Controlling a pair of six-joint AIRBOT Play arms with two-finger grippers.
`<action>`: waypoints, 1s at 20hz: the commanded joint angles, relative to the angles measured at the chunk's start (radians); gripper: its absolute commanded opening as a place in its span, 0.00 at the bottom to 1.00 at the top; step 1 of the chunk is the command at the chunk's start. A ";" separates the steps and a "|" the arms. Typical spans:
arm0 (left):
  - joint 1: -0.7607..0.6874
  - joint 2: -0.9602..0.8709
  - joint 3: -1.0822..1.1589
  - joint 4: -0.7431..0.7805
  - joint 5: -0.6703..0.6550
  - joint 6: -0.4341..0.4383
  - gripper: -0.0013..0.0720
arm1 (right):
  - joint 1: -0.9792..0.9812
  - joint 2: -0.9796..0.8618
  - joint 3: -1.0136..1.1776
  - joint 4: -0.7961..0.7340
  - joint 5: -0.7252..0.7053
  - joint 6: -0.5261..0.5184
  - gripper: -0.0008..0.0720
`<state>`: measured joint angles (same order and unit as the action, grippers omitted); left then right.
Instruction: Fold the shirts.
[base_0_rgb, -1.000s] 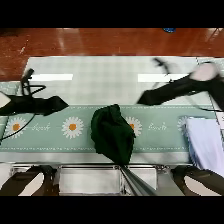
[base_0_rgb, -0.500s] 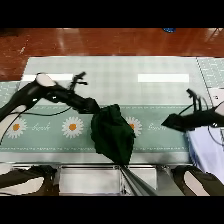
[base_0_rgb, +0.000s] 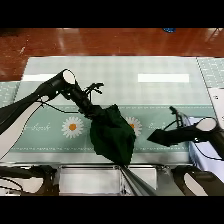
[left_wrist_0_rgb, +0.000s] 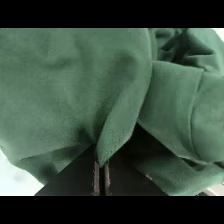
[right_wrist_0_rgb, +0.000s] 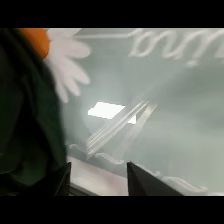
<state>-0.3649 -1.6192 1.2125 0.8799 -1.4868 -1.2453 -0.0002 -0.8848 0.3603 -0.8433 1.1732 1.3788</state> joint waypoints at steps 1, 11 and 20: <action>0.018 -0.011 0.007 0.018 -0.014 -0.002 0.04 | 0.248 0.000 -0.025 0.064 -0.166 0.120 0.57; 0.023 -0.011 0.007 0.018 -0.014 -0.002 0.04 | 0.577 -0.317 0.079 0.329 -0.475 0.059 0.36; 0.328 0.144 0.336 0.009 0.007 -0.149 0.04 | 0.200 -0.179 0.739 -0.122 -0.053 0.130 0.04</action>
<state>-0.1570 -1.5345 1.4044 0.8940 -1.5169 -1.3109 0.3454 -1.1259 0.8433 -0.7963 0.9634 1.4647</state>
